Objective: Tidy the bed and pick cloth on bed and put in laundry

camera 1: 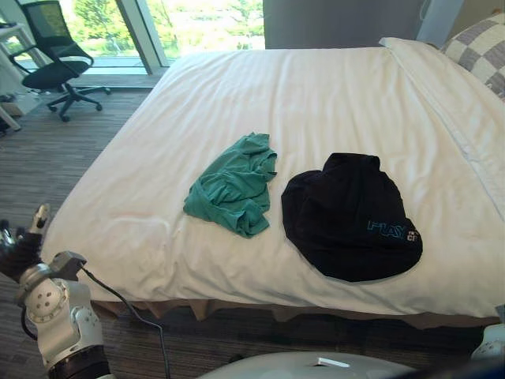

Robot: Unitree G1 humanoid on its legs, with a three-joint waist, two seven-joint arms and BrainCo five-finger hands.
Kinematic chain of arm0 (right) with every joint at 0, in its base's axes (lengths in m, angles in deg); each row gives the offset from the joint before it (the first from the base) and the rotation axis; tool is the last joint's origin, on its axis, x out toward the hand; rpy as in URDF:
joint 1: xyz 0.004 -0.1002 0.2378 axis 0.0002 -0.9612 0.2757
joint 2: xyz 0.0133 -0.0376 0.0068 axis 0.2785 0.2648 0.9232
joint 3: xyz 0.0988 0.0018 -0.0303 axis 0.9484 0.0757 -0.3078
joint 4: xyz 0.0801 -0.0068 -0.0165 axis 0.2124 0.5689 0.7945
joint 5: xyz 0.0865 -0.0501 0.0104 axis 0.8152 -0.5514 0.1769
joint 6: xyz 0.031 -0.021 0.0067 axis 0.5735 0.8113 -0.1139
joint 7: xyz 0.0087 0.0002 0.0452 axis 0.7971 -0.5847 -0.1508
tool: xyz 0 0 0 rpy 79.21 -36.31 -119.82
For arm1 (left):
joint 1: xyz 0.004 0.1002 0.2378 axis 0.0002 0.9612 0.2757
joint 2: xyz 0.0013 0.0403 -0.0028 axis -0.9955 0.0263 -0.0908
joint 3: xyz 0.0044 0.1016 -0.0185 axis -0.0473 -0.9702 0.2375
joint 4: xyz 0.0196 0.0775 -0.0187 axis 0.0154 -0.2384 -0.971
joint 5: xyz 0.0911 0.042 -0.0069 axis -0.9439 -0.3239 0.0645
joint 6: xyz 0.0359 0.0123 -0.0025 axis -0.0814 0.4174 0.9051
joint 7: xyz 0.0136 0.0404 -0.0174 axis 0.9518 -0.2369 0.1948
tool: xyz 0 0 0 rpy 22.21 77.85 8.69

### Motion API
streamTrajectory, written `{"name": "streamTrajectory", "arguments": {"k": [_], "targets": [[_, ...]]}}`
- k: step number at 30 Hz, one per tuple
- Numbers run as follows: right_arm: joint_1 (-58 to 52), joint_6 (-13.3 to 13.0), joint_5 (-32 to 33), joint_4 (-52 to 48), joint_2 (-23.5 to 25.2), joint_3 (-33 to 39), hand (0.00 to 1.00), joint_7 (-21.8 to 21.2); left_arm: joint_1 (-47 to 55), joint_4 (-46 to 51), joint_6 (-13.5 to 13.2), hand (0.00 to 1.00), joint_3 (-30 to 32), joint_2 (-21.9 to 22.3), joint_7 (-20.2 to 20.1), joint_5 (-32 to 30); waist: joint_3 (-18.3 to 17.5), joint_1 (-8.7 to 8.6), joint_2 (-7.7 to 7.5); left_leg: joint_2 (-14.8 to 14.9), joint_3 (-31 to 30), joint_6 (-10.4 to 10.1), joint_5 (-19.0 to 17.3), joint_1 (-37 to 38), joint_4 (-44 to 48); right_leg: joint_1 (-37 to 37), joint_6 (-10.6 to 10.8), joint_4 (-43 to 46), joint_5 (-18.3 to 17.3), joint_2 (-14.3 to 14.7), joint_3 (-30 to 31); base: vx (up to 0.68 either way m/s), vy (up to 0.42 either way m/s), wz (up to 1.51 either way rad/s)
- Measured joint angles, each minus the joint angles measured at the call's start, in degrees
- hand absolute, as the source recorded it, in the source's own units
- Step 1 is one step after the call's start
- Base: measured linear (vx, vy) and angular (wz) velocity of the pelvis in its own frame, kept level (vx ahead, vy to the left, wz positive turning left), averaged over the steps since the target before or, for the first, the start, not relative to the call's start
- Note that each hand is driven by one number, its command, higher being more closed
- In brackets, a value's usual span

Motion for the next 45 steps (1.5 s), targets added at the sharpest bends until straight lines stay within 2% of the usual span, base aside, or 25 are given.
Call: {"name": "streamTrajectory", "arguments": {"k": [4,7,8,11,16,20,23,26,32,40,45], "targets": [[-0.15,-0.03,-4.68,-1.25,-0.03,-3.25,0.0,-3.67,0.88,5.17,-0.46,0.0,-3.47,-1.48,-1.27,-5.38,0.1,-0.13,0.21,0.05,0.59,-0.01,0.18,-0.22,-0.02,-0.88,-0.04,0.05,-0.02,0.16,1.85,-0.07,0.004,-0.14],[-0.76,-0.04,-8.29,-1.25,-0.06,-6.24,0.0,-6.47,0.87,5.53,-1.04,0.0,-6.13,-2.13,-2.79,-10.23,0.45,-0.88,0.45,0.04,1.12,0.04,0.23,-0.17,-0.02,-1.11,-0.02,0.07,0.0,0.22,3.07,-0.07,0.012,-0.15],[-1.22,-0.03,-10.47,-1.41,-0.08,-8.12,0.0,-7.7,0.87,5.53,-1.05,0.0,-7.04,-2.12,-3.65,-12.62,0.6,-1.88,0.36,0.09,1.25,0.05,0.23,-0.2,-0.01,-1.45,0.01,0.25,0.02,0.28,3.35,-0.03,0.005,-0.08],[-2.79,-0.06,-15.7,-4.51,-0.1,-12.51,0.0,-10.06,0.92,5.53,-0.96,0.0,-10.78,-2.03,-4.68,-18.25,1.65,-2.31,0.34,0.25,2.47,0.1,0.46,-0.11,0.03,-2.67,0.06,0.78,0.33,0.43,4.81,-0.01,0.009,-0.19],[-2.96,-0.17,-20.61,-5.91,-1.65,-18.48,0.0,-13.18,0.81,4.55,0.12,0.0,-15.27,-1.93,-7.4,-25.53,3.65,-3.44,0.14,0.23,3.77,0.19,0.53,-0.22,0.26,-3.72,0.07,0.7,1.11,0.46,6.15,-0.01,0.012,-0.16],[-3.54,-0.22,-22.25,-9.2,-2.35,-21.96,0.0,-15.12,-1.25,-0.93,1.67,0.0,-17.85,-2.01,-8.75,-29.0,5.23,-4.27,1.02,0.25,5.1,0.32,0.62,-1.18,0.28,-5.45,0.16,0.44,1.9,0.55,7.68,-0.01,0.015,-0.16],[-3.23,-0.38,-22.68,-9.7,-4.0,-24.29,0.0,-15.52,-4.71,-4.8,2.9,0.0,-18.13,-2.88,-8.6,-32.17,7.21,-4.61,1.52,0.24,5.99,0.68,1.12,-2.91,0.3,-7.78,0.22,0.41,2.9,0.61,8.64,-0.05,0.016,-0.14],[-2.15,-0.7,-23.46,-9.7,-4.81,-25.37,0.0,-15.59,-8.72,-8.81,3.96,0.0,-19.31,-6.54,-8.17,-34.37,7.93,-5.07,1.45,0.28,6.34,0.98,2.02,-6.26,0.28,-11.35,0.28,0.34,3.86,0.76,9.32,-0.06,0.01,-0.07],[0.5,-1.39,-24.28,-9.67,-5.03,-26.33,0.0,-13.66,-19.9,-16.36,6.63,0.0,-21.01,-13.05,-5.72,-37.34,10.78,-5.13,0.0,0.21,7.43,1.56,3.31,-11.27,0.35,-17.03,0.4,0.19,5.73,0.83,10.79,-0.04,0.002,-0.08],[2.93,-1.98,-24.28,-10.72,-3.86,-28.99,0.0,-11.74,-29.81,-18.23,8.16,0.0,-23.14,-15.99,-4.45,-38.62,15.74,-4.78,-0.58,0.23,7.37,1.9,4.3,-14.8,0.38,-21.04,0.4,1.55,6.08,0.84,10.82,-0.01,-0.006,0.02],[2.02,-2.2,-24.26,-17.85,-0.66,-30.96,0.0,-11.03,-34.81,-18.23,9.4,0.0,-24.28,-16.21,-4.48,-41.22,20.01,-4.71,-0.94,0.28,7.63,2.14,4.64,-16.86,0.42,-23.78,0.4,3.27,6.08,0.77,10.91,0.0,-0.001,0.02]]}}
